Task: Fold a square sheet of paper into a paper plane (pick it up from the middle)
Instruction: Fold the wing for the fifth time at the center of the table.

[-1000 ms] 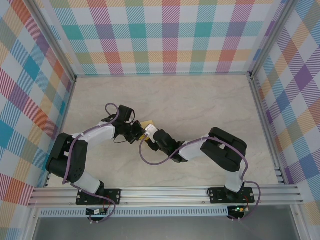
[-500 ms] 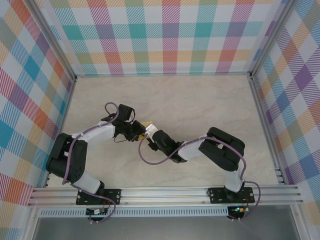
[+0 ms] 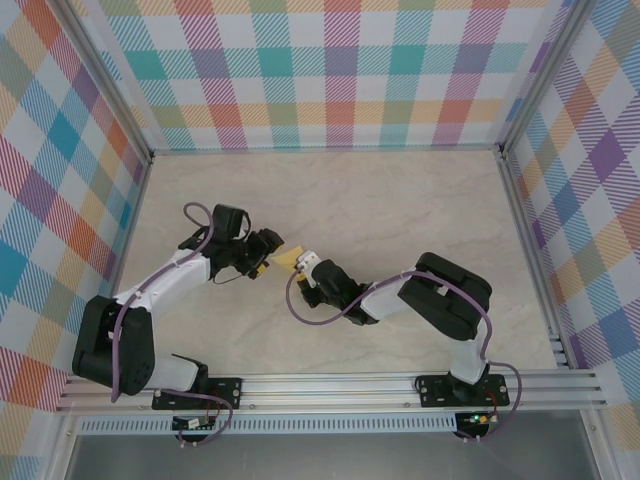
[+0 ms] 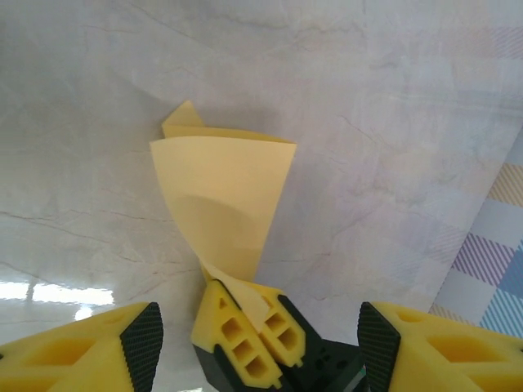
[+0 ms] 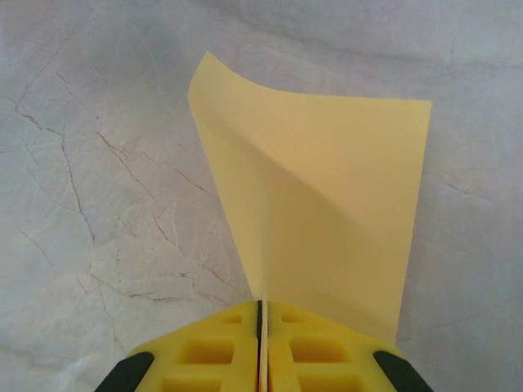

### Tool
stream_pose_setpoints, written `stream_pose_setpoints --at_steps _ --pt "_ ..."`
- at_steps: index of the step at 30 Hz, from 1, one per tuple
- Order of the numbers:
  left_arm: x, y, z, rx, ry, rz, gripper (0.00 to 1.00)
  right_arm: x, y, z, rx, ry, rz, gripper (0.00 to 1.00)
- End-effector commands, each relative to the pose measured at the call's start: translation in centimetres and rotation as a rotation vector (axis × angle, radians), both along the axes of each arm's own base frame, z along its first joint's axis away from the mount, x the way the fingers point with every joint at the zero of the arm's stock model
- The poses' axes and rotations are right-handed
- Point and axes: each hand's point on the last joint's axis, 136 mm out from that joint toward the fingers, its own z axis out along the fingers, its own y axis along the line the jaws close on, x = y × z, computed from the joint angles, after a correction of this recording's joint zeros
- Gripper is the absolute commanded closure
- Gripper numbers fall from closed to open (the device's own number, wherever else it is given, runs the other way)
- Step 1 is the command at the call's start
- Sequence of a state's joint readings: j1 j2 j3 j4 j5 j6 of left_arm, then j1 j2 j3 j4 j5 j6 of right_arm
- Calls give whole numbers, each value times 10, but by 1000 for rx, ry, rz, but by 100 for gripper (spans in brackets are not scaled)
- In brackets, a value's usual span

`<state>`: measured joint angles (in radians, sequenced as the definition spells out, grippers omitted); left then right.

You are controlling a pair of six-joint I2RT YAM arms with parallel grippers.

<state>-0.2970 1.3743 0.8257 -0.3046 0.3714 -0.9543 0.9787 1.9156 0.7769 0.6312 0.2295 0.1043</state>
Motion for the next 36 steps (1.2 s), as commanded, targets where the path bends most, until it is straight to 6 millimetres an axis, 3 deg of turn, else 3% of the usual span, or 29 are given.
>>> stream_pose_setpoints --at_steps 1,6,13,19,29,36 --pt "-4 8 -7 3 6 28 33 -6 1 10 116 100 10 93" --pt "-5 3 -8 -34 -38 -1 34 -5 -4 11 191 212 5 91" --pt "-7 -2 -15 -46 -67 -46 44 1 -12 13 294 349 -5 90" --pt "-6 -10 -22 -71 -78 -87 48 2 -9 13 315 418 24 90" --pt "2 -27 -32 -120 -92 -150 55 1 -3 17 361 487 59 79" --pt "6 -33 -31 -113 -111 -174 59 1 -7 9 354 558 38 75"
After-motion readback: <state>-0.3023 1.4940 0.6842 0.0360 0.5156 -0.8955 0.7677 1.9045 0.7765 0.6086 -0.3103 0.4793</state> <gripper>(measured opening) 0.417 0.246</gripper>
